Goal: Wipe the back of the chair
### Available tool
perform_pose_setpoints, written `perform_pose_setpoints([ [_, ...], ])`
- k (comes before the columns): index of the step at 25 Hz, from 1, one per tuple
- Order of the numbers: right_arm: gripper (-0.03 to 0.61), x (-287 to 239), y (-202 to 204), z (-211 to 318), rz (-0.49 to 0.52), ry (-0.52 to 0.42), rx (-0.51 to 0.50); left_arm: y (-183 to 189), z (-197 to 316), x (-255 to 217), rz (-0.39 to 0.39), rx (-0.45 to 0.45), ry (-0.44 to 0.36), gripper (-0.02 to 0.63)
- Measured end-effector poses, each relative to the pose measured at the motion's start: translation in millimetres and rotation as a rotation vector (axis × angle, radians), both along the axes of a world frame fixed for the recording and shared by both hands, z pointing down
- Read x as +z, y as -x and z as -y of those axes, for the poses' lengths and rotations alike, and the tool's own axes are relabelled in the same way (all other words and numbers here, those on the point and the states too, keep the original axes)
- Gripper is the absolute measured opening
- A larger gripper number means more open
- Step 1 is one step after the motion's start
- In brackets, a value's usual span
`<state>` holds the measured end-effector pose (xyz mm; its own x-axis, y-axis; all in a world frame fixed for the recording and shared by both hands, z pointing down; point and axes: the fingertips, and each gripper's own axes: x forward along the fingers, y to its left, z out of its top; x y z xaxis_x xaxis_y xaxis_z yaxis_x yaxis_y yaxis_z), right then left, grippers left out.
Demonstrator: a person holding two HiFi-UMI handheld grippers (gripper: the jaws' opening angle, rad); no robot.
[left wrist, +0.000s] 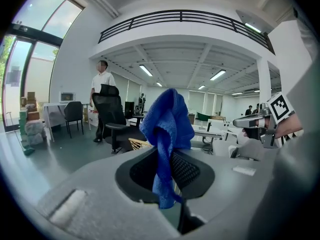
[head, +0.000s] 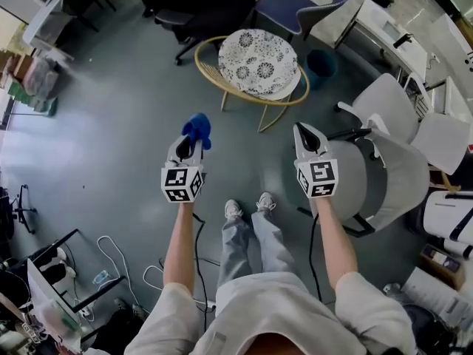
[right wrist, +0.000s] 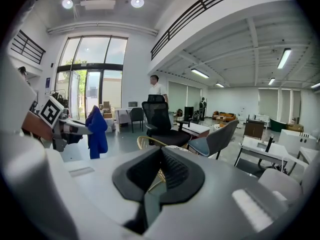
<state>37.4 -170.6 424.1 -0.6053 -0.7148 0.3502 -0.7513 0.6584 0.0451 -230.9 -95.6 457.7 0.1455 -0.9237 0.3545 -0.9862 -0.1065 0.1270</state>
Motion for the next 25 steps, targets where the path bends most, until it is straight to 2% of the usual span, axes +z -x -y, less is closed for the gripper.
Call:
perform_pose_setpoints([
  [18, 0.0, 160, 16, 22, -0.019, 0.053, 0.008, 6, 84, 191, -0.033, 0.027, 0.011, 0.055],
  [25, 0.0, 210, 12, -5, -0.059, 0.129, 0.002, 24, 110, 218, -0.003, 0.031, 0.005, 0.055],
])
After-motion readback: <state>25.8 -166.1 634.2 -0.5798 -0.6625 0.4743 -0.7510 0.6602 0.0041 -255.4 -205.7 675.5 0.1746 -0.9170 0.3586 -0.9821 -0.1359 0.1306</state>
